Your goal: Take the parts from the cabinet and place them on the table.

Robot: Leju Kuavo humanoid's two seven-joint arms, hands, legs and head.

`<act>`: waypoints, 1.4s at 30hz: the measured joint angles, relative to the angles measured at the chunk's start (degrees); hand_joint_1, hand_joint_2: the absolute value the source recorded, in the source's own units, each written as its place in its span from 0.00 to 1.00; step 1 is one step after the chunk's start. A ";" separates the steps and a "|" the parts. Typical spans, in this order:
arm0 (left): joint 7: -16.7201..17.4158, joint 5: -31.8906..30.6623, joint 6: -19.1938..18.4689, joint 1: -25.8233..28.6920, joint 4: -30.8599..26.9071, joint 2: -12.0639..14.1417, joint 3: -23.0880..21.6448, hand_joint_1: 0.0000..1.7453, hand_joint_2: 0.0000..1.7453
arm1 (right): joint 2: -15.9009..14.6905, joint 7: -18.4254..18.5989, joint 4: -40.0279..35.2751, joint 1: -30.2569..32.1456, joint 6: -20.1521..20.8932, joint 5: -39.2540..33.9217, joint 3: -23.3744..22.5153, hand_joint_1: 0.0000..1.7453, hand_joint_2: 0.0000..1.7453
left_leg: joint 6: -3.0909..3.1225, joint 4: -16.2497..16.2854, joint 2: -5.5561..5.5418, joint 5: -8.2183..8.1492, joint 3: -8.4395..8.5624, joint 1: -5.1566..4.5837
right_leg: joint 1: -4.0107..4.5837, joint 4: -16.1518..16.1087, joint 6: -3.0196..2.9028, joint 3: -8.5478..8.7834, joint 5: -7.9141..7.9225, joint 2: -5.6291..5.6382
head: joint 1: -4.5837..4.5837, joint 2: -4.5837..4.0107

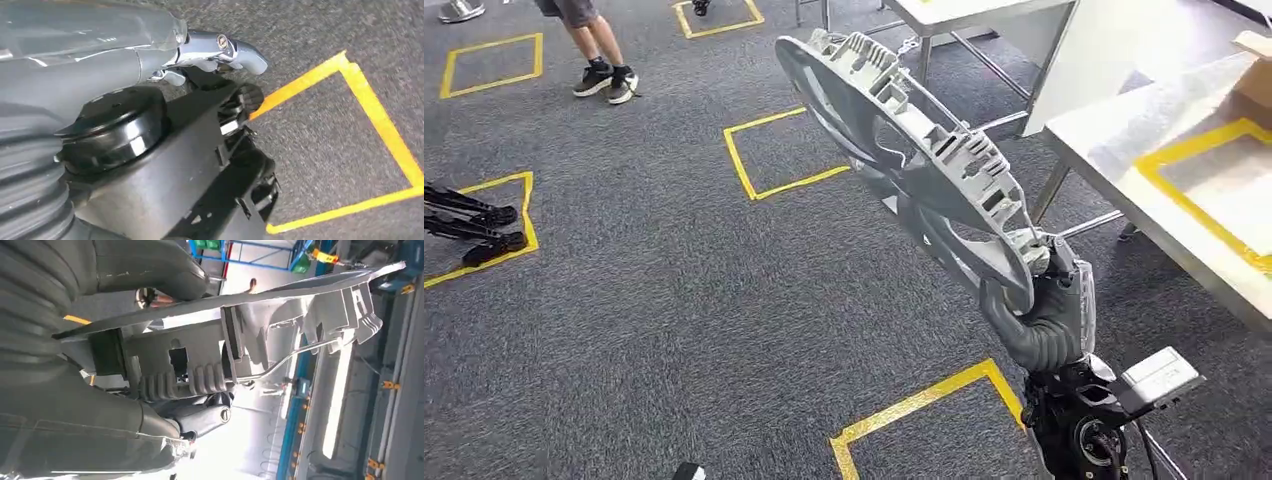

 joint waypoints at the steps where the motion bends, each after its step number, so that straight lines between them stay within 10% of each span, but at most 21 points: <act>1: 0.11 -0.09 0.02 -0.13 -0.02 0.00 0.02 0.00 1.00 | 0.00 0.11 -0.26 0.17 -0.26 0.17 -0.07 1.00 1.00 | 0.17 -0.09 0.67 0.16 0.03 -0.12 | -0.13 -0.29 0.48 -0.11 0.32 0.70 | -0.02 0.00; 2: 0.24 -0.15 0.04 -0.30 -0.02 -0.04 0.04 0.00 1.00 | -0.04 0.15 -0.48 0.33 -0.42 0.24 -0.18 1.00 1.00 | 0.55 -0.99 1.59 0.79 0.23 0.48 | -0.07 -0.01 0.56 -0.56 0.22 0.41 | -0.02 0.00; 4: 0.50 -0.20 0.09 -0.47 -0.02 -0.24 0.07 0.00 1.00 | -0.09 0.39 -0.90 0.52 -0.52 0.42 -0.22 1.00 1.00 | 0.94 -1.34 3.18 0.98 0.47 0.35 | 0.46 3.99 0.83 -2.48 -2.64 -5.44 | 0.44 0.00; 6: 0.81 -0.33 0.09 -0.31 0.02 -0.39 0.07 0.00 1.00 | -0.11 0.44 -1.14 0.75 -0.55 0.44 -0.24 1.00 1.00 | 1.04 -1.32 5.14 0.90 0.40 0.32 | 0.39 13.17 1.40 -6.75 -6.93 -6.71 | 0.39 0.00; 8: 0.81 -0.33 0.09 -0.28 0.07 -0.46 0.07 0.00 1.00 | -0.15 0.50 -1.16 1.08 -0.55 0.44 -0.39 1.00 1.00 | 1.00 -1.31 6.94 0.84 0.35 0.38 | 0.12 18.00 1.92 -8.86 -7.81 -6.98 | 0.41 0.00; 11: 0.81 -0.46 0.09 -0.29 0.07 -0.81 0.07 0.00 1.00 | -0.35 0.59 -1.18 1.19 -0.55 0.44 -0.83 1.00 1.00 | 0.44 -1.22 9.08 0.47 0.69 0.63 | -0.22 5.37 2.19 -1.55 -2.20 -8.64 | 0.46 0.00; 13: 0.83 -0.50 0.09 -0.32 0.04 -0.76 0.07 0.00 1.00 | -0.37 0.61 -1.25 1.13 -0.52 0.41 -0.79 1.00 1.00 | -0.40 -0.81 10.09 -0.10 0.73 0.03 | 0.05 -0.22 1.63 1.86 -1.60 -11.67 | 0.44 0.00; 17: 1.09 -0.57 0.24 -0.68 -0.02 -0.85 0.04 0.00 1.00 | -0.68 0.68 -1.27 1.25 -0.50 0.24 -1.27 1.00 1.00 | -1.34 -0.93 11.90 -0.33 1.21 0.28 | 0.26 -0.31 -0.26 1.34 -1.26 -9.04 | 0.31 0.00; 20: 1.25 -0.59 0.24 -0.84 -0.07 -0.87 0.04 0.00 1.00 | -0.68 0.76 -1.42 1.12 -0.48 0.09 -1.40 1.00 1.00 | -1.90 6.85 6.13 -5.32 -2.28 0.73 | -0.10 -0.41 -1.10 1.42 -0.97 -7.53 | 0.04 0.00; 23: 1.75 -0.77 0.24 -0.72 -0.07 -0.87 0.02 0.00 1.00 | -0.63 1.12 -1.42 1.12 -0.26 -0.11 -1.40 1.00 1.00 | -1.82 18.27 5.04 -8.84 -8.27 0.72 | 0.15 -0.38 -1.34 1.24 -0.84 -5.55 | 0.04 0.00; 26: 1.84 -1.03 0.22 -0.84 -0.07 -0.85 0.02 0.00 1.00 | -0.52 1.53 -1.42 1.07 -0.02 -0.11 -1.42 1.00 1.00 | -1.12 8.17 4.17 -2.22 -3.97 0.70 | 0.24 -0.38 -1.23 1.32 -0.69 -3.31 | 0.02 0.00; 28: 1.99 -1.25 0.22 -0.99 -0.07 -0.37 0.00 0.00 1.00 | -0.33 1.70 -1.42 0.76 0.02 -0.09 -1.42 1.00 1.00 | -0.27 -0.13 -1.20 0.14 0.01 0.63 | 0.24 -0.25 -0.81 1.14 -0.52 -2.11 | 0.09 0.00; 32: 2.47 -1.38 -0.13 -1.53 -0.13 -0.26 -0.02 0.00 1.00 | -0.02 2.49 -1.42 0.06 0.02 -0.02 -1.44 1.00 1.00 | 0.01 -0.78 1.28 0.50 0.48 0.19 | -0.40 -0.74 0.80 0.28 0.35 0.46 | 0.00 0.00; 35: 2.49 -1.36 -0.20 -1.89 -0.24 -0.31 0.04 0.00 1.00 | -0.04 2.86 -1.33 -0.81 0.15 0.04 -1.46 1.00 1.00 | 0.84 -1.57 3.79 1.17 0.63 0.61 | 0.00 5.38 1.22 -2.90 -3.71 -6.00 | 0.55 0.00; 38: 2.49 -1.33 -0.22 -1.60 -0.24 -0.26 0.04 0.00 1.00 | -0.02 2.88 -0.90 -1.15 0.24 0.02 -1.35 1.00 1.00 | 0.94 -1.52 6.48 1.06 0.53 0.57 | -0.14 17.44 1.95 -8.42 -7.88 -7.01 | 0.55 0.00; 40: 2.45 -1.18 -0.24 -1.67 -0.24 -0.35 0.04 0.00 1.00 | -0.04 2.86 -0.31 -1.50 0.53 0.02 -1.38 1.00 1.00 | 0.79 -1.49 7.91 0.91 0.63 0.60 | -0.32 13.82 2.07 -6.24 -5.49 -7.41 | 0.55 0.00; 42: 2.34 -1.09 -0.28 -1.67 -0.24 -0.44 0.04 0.00 1.00 | -0.09 2.82 0.07 -1.86 0.72 -0.07 -1.38 1.00 1.00 | 0.27 -1.26 9.11 0.54 0.89 0.71 | -0.40 2.90 2.14 -0.18 -1.14 -9.09 | 0.55 0.00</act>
